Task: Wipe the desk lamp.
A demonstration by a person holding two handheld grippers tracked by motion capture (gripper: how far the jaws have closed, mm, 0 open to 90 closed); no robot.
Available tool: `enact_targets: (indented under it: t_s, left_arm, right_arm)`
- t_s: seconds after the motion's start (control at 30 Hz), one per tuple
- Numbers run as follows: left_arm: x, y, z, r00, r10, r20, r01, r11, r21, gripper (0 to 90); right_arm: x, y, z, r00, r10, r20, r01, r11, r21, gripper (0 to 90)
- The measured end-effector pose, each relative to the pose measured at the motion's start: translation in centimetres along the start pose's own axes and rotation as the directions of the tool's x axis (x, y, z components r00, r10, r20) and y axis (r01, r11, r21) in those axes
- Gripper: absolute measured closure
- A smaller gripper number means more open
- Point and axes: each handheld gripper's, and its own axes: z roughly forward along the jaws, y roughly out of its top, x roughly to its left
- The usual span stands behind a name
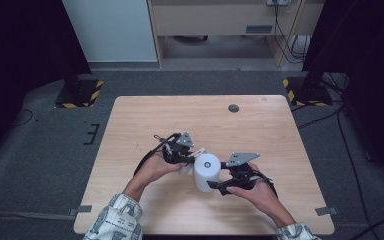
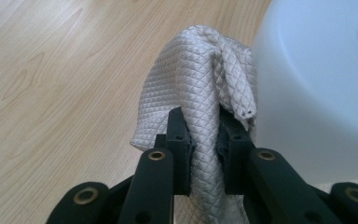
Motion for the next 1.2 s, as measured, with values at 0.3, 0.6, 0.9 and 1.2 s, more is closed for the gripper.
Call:
enact_targets:
  t_s: [0.3, 0.6, 0.9, 1.2]
  left_arm:
    - [0.0, -1.1, 0.5, 0.9999, -0.005, 0.014, 0.005, 0.9999, 0.016, 77.3]
    - [0.4, -0.3, -0.5, 0.9997, -0.018, 0.014, 0.019, 0.999, -0.04, 77.3]
    - [0.3, -0.4, 0.7, 0.9997, -0.024, 0.006, 0.024, 0.9997, -0.009, 77.3]
    - [0.1, -2.0, 0.9, 0.9992, -0.038, 0.011, 0.038, 0.9992, 0.01, 77.3]
  right_arm:
    - [0.0, 0.0, 0.0, 1.0, 0.002, -0.001, -0.002, 1.0, 0.0, 16.8]
    - [0.1, 0.1, 0.1, 1.0, -0.002, 0.001, 0.002, 1.0, -0.001, 17.0]
    - [0.1, 0.1, 0.0, 1.0, -0.004, 0.003, 0.004, 1.0, -0.006, 17.4]
    - [0.1, 0.1, -0.1, 1.0, -0.005, 0.004, 0.005, 1.0, -0.008, 17.9]
